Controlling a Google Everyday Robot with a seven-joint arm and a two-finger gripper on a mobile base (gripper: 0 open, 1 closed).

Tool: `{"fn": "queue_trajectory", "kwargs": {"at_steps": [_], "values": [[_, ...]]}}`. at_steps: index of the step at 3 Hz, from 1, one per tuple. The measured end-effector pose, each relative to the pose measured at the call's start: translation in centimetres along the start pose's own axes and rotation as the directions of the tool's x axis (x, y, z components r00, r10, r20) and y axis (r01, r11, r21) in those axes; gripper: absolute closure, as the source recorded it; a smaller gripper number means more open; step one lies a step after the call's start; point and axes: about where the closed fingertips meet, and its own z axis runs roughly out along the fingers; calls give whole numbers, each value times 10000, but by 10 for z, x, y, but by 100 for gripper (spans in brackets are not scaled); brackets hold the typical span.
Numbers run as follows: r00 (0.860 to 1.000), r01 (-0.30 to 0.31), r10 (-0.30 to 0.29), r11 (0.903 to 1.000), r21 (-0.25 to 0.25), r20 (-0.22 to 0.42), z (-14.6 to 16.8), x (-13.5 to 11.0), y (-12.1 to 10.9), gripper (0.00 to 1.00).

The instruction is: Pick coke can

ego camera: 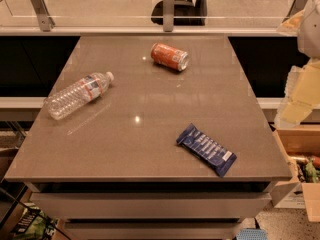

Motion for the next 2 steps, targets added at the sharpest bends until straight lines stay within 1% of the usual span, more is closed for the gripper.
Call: {"fn": "queue_trajectory", "kwargs": {"at_steps": [1, 2], "values": [[10000, -25, 26, 9998, 210, -46, -9, 1, -13, 0], [9985, -473, 463, 9983, 349, 298, -19, -2, -38, 0]]}}
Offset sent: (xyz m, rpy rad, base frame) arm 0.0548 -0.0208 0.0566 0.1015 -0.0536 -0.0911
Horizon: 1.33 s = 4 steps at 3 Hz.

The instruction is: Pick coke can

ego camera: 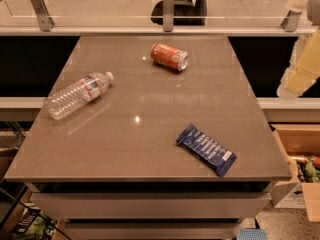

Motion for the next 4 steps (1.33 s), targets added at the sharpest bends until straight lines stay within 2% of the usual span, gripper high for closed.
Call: {"fn": "queue_trajectory", "kwargs": {"at_steps": [1, 2, 3, 4], "values": [[9965, -623, 614, 9980, 136, 573, -5, -7, -26, 0], [9851, -1338, 1318, 9910, 100, 1107, -5, -13, -46, 0], [9740, -1928, 1910, 9812, 31, 1218, -3, -23, -63, 0], [9620, -2553, 2542, 9669, -25, 1001, 2, -34, -79, 0]]}}
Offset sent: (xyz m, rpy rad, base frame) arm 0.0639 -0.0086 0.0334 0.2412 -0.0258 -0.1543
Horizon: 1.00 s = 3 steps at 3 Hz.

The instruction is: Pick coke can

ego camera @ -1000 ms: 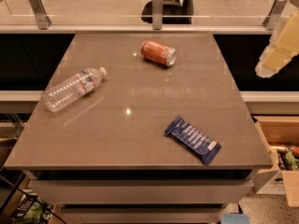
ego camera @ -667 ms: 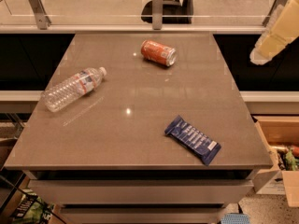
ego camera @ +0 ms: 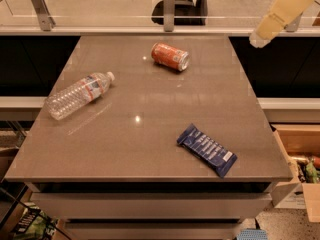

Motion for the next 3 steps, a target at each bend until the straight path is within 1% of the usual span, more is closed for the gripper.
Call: {"fn": "queue_trajectory", "kwargs": {"at_steps": [1, 2, 3], "values": [[9986, -523, 523, 9986, 50, -47, 13, -23, -15, 0], [9982, -597, 596, 9980, 213, 95, 11, -28, -19, 0], [9980, -625, 627, 9978, 223, -67, 19, -35, -20, 0]]}}
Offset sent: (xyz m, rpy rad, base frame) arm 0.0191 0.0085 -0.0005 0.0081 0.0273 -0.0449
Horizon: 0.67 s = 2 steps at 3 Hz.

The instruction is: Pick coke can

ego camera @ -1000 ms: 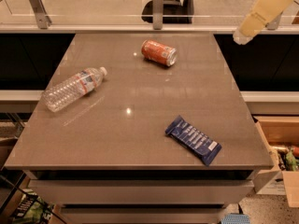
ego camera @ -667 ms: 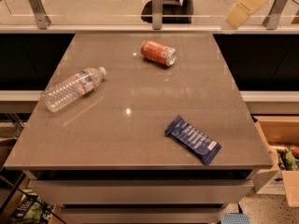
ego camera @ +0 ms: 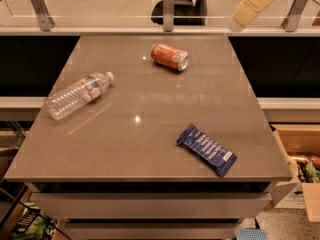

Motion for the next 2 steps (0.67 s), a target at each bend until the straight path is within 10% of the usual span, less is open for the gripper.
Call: {"fn": "queue_trajectory", "kwargs": {"at_steps": [2], "values": [[9990, 89, -102, 9996, -285, -432, 24, -12, 14, 0]]}}
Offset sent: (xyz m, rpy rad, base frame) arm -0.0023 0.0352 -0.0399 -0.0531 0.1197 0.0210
